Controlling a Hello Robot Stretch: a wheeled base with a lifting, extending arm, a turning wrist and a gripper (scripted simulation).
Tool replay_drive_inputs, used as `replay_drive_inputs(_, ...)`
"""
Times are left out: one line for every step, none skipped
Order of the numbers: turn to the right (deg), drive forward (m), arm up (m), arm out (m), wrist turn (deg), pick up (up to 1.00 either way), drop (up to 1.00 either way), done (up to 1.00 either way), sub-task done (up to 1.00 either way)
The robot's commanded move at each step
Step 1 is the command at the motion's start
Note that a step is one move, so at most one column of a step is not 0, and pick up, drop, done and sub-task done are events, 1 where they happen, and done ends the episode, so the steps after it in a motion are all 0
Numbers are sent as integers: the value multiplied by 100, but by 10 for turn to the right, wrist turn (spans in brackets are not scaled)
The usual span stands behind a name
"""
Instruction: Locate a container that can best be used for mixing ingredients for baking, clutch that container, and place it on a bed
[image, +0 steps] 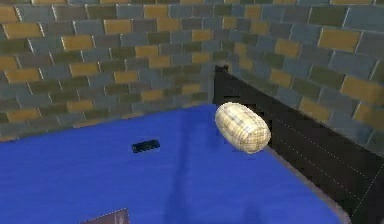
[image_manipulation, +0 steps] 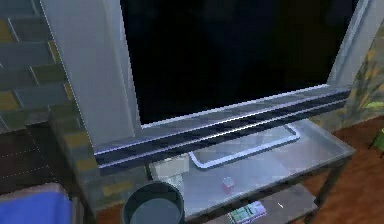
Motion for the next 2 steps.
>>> replay_drive_inputs(-450, 0, 0, 0, 0, 0, 0, 0, 0)
replay_drive_inputs(420, 0, 0, 0, 0, 0, 0, 0, 0)
